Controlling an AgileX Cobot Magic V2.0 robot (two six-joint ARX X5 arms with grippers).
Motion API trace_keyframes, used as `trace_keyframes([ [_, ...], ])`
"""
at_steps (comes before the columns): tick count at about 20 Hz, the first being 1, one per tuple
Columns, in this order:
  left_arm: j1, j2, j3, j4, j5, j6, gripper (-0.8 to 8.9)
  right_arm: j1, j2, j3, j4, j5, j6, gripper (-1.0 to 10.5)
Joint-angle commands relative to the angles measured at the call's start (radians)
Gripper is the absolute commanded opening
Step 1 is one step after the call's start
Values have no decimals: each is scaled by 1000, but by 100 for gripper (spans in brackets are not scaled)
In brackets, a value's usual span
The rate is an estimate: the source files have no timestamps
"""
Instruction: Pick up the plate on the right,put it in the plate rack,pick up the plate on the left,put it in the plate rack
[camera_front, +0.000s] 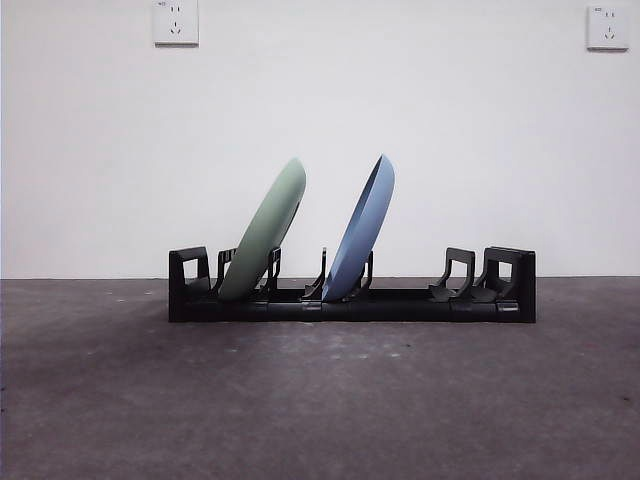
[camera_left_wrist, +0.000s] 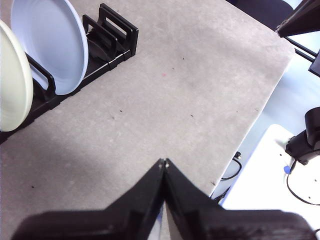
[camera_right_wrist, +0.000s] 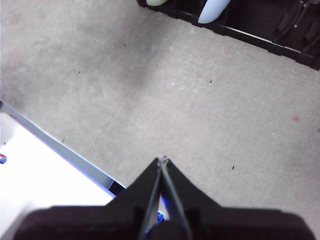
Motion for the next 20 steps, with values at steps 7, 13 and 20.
trace_keyframes([
  [7,-3,0,0,6,-3,14,-4,1,-1,-12,9,143,19,2],
  [13,-2,0,0,23,-116,132,-4,1,-1,-12,9,233,19,2],
  [20,254,-125,-50,367,3,395,-4,1,-1,-12,10,233,19,2],
])
